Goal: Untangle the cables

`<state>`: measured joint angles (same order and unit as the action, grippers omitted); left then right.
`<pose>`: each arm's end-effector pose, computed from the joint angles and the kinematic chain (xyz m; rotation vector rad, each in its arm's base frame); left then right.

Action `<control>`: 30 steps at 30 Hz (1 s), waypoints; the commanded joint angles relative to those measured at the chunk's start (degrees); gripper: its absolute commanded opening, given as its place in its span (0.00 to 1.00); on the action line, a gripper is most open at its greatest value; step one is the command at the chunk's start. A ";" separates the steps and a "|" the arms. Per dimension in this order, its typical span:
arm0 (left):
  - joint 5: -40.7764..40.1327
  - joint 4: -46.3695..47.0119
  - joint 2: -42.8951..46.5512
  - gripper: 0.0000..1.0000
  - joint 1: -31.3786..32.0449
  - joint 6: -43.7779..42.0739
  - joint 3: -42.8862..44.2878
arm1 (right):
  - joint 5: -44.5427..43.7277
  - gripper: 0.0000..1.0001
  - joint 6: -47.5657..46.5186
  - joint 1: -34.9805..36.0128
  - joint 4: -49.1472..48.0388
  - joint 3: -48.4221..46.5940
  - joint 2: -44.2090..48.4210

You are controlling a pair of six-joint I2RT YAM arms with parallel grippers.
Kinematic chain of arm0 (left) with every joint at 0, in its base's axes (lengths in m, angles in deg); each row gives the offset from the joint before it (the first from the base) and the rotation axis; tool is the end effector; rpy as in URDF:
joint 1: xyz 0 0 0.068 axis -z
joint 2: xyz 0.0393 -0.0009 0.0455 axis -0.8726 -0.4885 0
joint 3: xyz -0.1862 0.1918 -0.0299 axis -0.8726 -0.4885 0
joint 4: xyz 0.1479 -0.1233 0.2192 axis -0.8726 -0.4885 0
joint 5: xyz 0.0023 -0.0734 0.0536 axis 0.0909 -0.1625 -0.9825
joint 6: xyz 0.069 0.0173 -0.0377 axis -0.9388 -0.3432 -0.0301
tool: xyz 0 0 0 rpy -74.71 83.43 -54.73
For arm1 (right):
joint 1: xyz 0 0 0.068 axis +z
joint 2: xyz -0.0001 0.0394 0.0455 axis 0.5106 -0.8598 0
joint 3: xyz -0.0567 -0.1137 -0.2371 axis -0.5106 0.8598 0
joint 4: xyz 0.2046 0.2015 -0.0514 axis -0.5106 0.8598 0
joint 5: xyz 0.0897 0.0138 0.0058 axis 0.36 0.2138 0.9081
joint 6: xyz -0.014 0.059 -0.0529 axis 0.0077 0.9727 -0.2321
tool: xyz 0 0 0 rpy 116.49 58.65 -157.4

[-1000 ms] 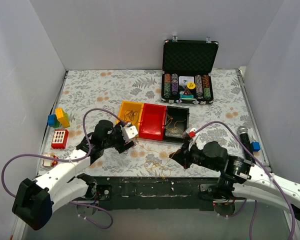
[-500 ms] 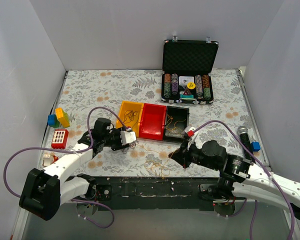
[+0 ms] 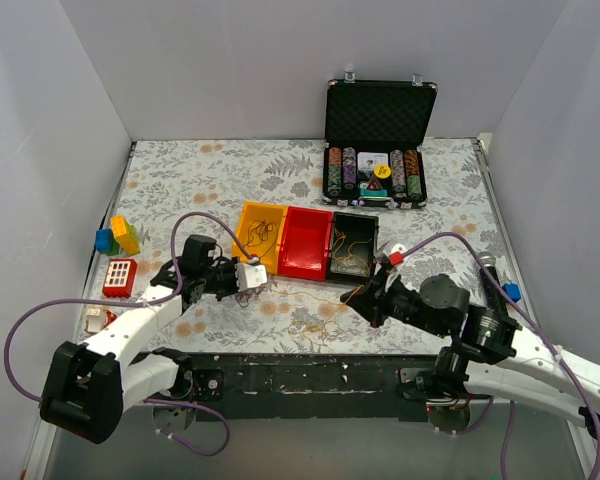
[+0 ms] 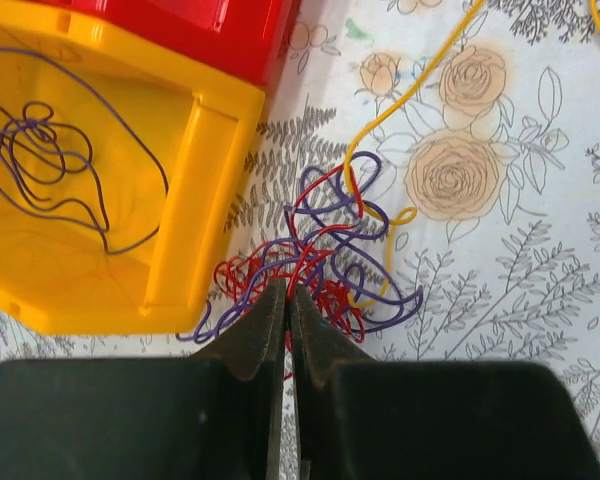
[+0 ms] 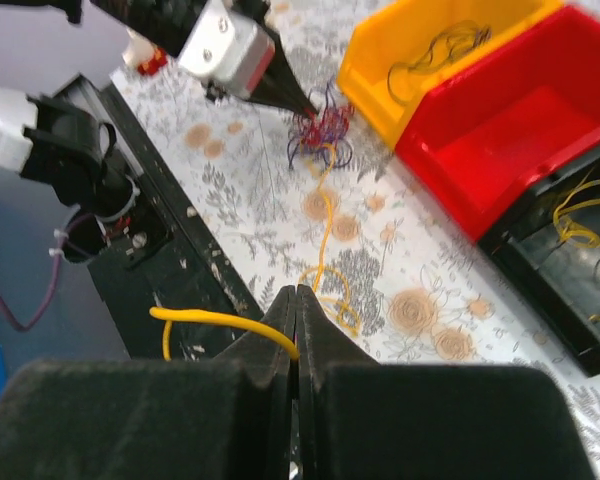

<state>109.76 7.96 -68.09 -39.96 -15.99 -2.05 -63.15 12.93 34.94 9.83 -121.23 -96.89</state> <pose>0.2191 -0.1193 0.1419 1.0466 2.1745 -0.6276 0.0956 0.1910 0.2907 -0.6260 1.7474 0.9776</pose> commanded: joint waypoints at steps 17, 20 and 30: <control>-4.04 -16.48 12.01 0.00 -7.00 -9.64 -2.54 | -13.22 0.01 -16.57 0.18 -1.99 -27.12 3.54; -0.88 -20.60 13.41 0.00 -7.09 -9.10 1.14 | -16.21 0.01 -17.72 0.09 -2.08 -28.70 -0.23; 9.06 -41.44 20.53 0.00 -7.09 -15.00 15.91 | -33.51 0.01 -29.40 0.09 -9.63 -33.54 -14.99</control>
<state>113.00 -23.42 -50.69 -46.78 -27.95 8.62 -85.67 -9.26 34.94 6.68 -150.54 -106.81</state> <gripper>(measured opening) 0.014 0.026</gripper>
